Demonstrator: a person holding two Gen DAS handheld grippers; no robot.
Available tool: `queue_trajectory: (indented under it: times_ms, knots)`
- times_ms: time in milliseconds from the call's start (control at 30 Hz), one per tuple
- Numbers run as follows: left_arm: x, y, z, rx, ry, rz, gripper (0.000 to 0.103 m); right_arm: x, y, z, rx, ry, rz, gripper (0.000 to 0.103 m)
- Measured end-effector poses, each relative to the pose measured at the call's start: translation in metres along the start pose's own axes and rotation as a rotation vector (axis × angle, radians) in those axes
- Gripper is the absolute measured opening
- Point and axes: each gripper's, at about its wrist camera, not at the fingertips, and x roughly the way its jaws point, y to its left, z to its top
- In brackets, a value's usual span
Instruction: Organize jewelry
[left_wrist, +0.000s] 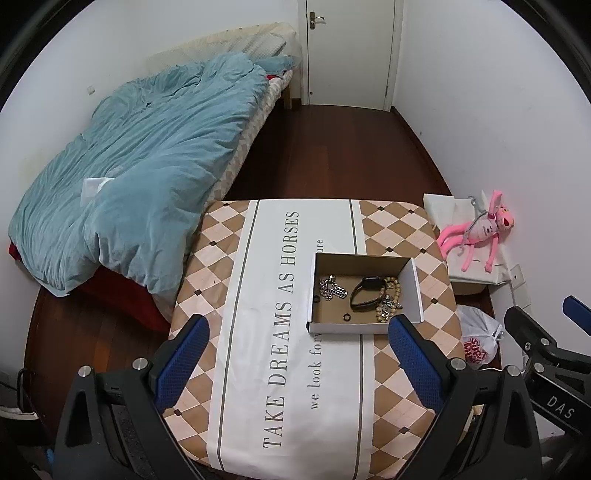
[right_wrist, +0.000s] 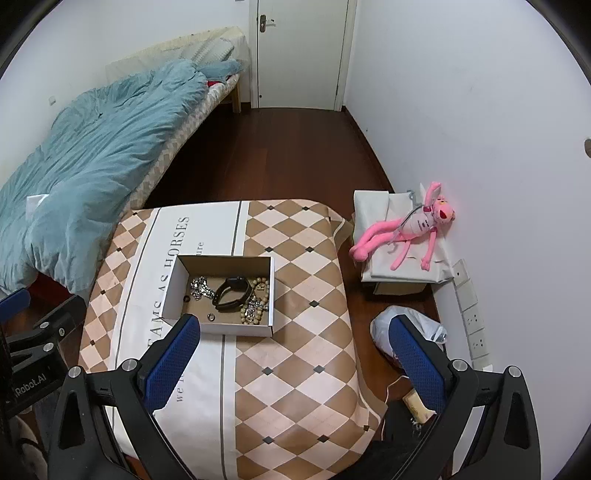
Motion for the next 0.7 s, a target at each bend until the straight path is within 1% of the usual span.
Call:
queue_trajectory:
  times_ms: [200,700]
  knots:
    - [0.0036,0.0023,-0.0015,0.0,0.011,0.002,0.099,0.0062,0.0005,-0.0017,-0.002,0.017,0.002,0.103]
    - [0.0022,0.0057,-0.004,-0.003,0.003,0.005,0.099,0.0063,0.0021,-0.0013,-0.007,0.024,0.006,0.103]
